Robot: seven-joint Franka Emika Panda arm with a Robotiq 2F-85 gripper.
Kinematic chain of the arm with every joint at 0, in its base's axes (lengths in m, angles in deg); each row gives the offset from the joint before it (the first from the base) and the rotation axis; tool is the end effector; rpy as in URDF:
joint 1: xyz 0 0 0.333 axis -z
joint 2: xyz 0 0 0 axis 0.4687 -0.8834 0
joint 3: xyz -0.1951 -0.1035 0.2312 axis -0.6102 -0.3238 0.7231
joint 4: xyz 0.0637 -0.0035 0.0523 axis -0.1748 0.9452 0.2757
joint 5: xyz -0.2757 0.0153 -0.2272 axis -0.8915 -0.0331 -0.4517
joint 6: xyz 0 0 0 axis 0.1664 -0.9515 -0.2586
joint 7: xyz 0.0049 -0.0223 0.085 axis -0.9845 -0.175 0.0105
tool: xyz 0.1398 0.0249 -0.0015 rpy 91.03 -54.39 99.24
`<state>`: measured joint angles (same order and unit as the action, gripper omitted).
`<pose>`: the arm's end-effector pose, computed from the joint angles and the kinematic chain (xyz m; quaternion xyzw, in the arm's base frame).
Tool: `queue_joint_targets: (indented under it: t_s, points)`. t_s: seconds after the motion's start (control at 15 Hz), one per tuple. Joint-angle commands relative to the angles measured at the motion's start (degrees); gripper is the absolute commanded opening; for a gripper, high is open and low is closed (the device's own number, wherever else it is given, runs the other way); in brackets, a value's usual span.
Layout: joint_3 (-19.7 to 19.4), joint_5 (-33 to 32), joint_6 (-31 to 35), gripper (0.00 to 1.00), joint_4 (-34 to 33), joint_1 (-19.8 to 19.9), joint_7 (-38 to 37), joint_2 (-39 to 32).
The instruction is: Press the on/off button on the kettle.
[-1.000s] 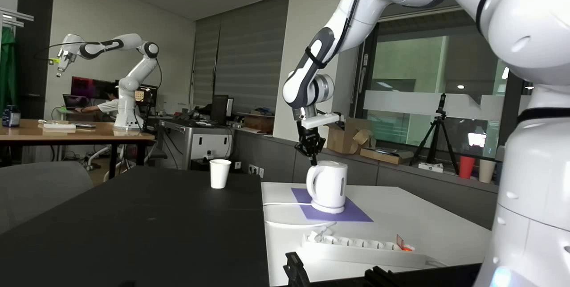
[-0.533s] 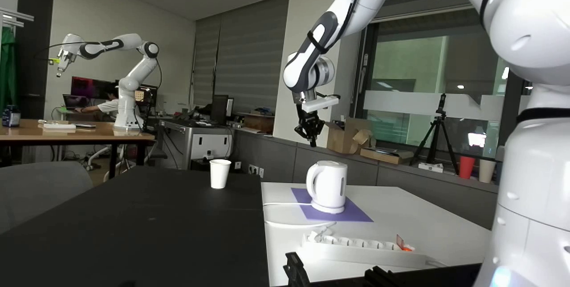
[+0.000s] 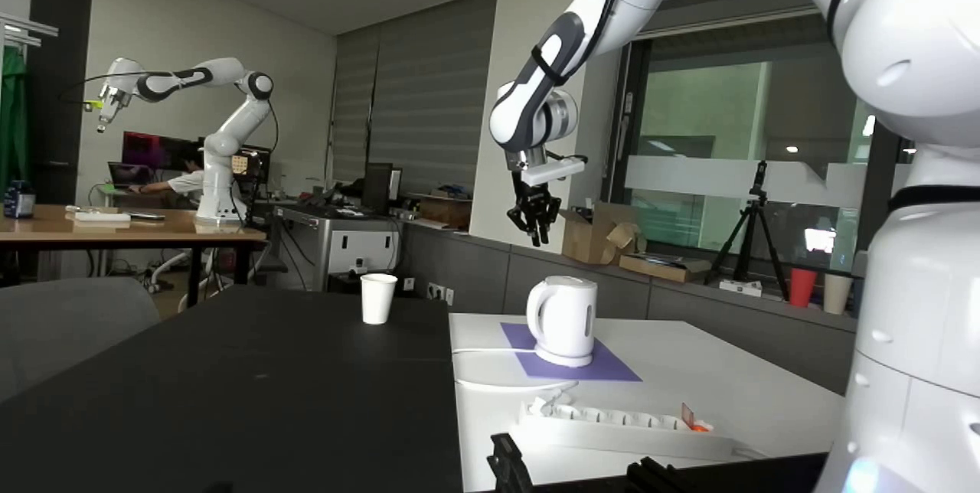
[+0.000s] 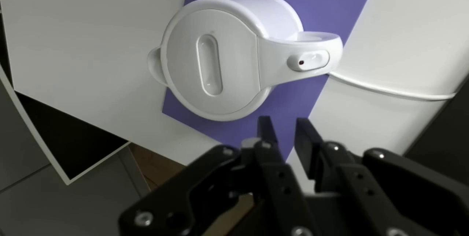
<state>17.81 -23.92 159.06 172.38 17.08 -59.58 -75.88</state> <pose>0.6619 0.0473 0.2801 0.9785 0.0999 0.0450 0.1748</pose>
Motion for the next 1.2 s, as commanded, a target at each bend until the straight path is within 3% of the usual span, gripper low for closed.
queue_joint_targets:
  t_s: [0.0, 0.47, 1.13]
  points:
    - [-0.16, -1.13, -1.31, 0.54, -0.11, 0.01, -1.35, 0.81]
    - [-0.37, -1.05, -1.49, 1.00, -0.25, 0.24, -1.42, 0.65]
    - [0.11, -0.53, -1.13, 1.00, -0.16, 0.77, -0.22, 0.02]
